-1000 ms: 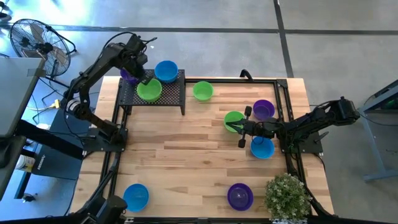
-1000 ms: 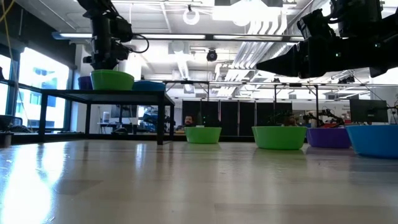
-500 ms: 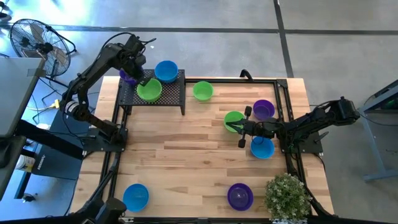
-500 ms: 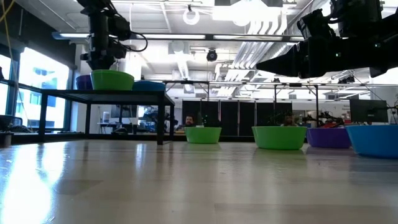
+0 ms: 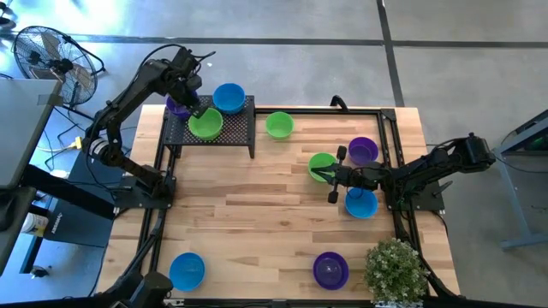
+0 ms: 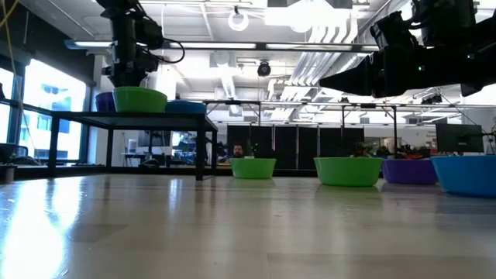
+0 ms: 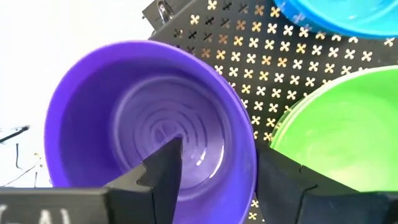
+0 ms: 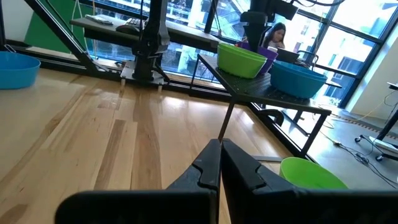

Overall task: Pick & Place Mini bowls
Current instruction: Stack the purple bowl on top of the purple bowl on the shelf

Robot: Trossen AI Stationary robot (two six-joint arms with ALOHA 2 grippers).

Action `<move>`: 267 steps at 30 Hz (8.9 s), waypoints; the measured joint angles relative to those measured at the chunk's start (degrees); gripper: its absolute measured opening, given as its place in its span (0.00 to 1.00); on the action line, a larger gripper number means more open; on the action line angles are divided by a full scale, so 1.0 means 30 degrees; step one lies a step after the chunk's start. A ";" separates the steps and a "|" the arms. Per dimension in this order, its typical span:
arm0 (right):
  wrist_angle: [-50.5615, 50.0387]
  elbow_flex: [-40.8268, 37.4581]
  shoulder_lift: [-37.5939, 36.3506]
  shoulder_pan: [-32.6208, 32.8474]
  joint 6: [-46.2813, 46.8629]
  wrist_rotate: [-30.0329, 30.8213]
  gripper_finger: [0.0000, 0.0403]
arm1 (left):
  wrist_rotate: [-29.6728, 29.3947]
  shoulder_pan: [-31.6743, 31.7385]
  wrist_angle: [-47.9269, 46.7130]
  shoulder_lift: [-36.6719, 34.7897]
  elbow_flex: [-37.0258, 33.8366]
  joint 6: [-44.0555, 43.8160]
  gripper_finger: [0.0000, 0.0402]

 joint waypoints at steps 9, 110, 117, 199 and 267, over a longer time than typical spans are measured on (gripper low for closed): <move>-0.0003 0.0000 -0.0006 0.0000 -0.0007 0.0000 0.00 | 0.0005 0.0007 -0.0662 -0.0007 0.2134 0.0299 0.44; 0.0566 0.0000 -0.0007 0.0001 0.0492 0.0072 0.00 | -0.1311 -0.8636 1.7172 -1.2835 -1.2888 -0.1842 0.00; 0.0882 0.0000 -0.0008 0.0001 0.1457 0.1019 0.00 | -0.0993 -1.2385 2.5005 -1.3282 -1.7864 -0.1735 0.00; -3.3170 0.8968 0.1866 -1.0269 1.2394 -0.0968 0.03 | 0.0791 -1.8513 3.1937 -1.2801 -2.2975 -0.1355 0.00; -3.1059 2.4318 1.2307 0.2870 0.1311 -0.0937 0.20 | 0.0602 -1.8491 3.0487 -1.2808 -2.2960 -0.1251 0.00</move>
